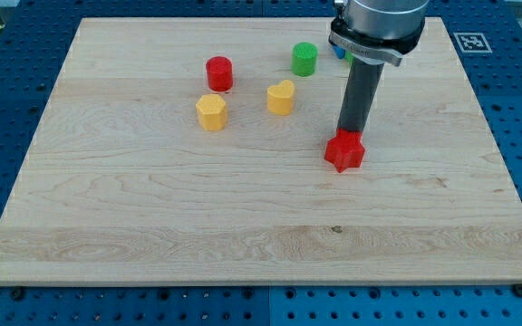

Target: Push red star slightly left

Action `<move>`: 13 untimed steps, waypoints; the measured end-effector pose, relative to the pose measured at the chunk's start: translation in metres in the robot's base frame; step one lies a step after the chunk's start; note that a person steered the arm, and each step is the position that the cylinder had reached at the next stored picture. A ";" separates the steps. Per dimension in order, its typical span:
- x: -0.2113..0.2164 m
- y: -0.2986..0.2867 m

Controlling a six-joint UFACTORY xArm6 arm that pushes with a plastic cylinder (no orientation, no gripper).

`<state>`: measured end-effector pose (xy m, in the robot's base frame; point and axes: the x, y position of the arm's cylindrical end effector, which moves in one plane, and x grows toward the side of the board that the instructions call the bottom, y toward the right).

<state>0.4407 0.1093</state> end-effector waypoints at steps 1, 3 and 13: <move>0.000 0.024; 0.065 0.033; 0.043 -0.008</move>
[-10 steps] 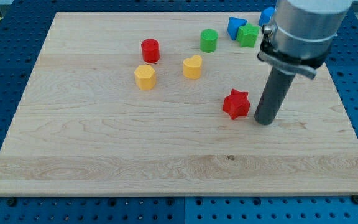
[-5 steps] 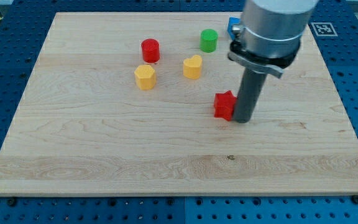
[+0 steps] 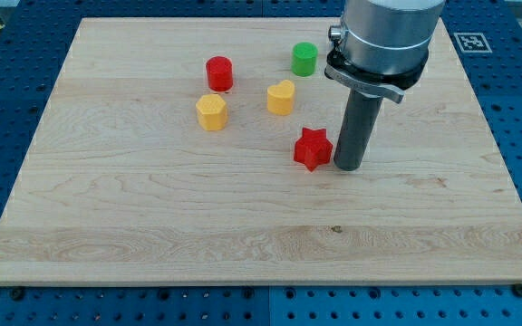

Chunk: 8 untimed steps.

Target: Push red star slightly left

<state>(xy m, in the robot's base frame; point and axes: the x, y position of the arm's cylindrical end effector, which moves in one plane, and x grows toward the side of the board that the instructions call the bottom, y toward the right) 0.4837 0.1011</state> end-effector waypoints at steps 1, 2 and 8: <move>-0.004 0.000; -0.008 -0.013; -0.006 -0.064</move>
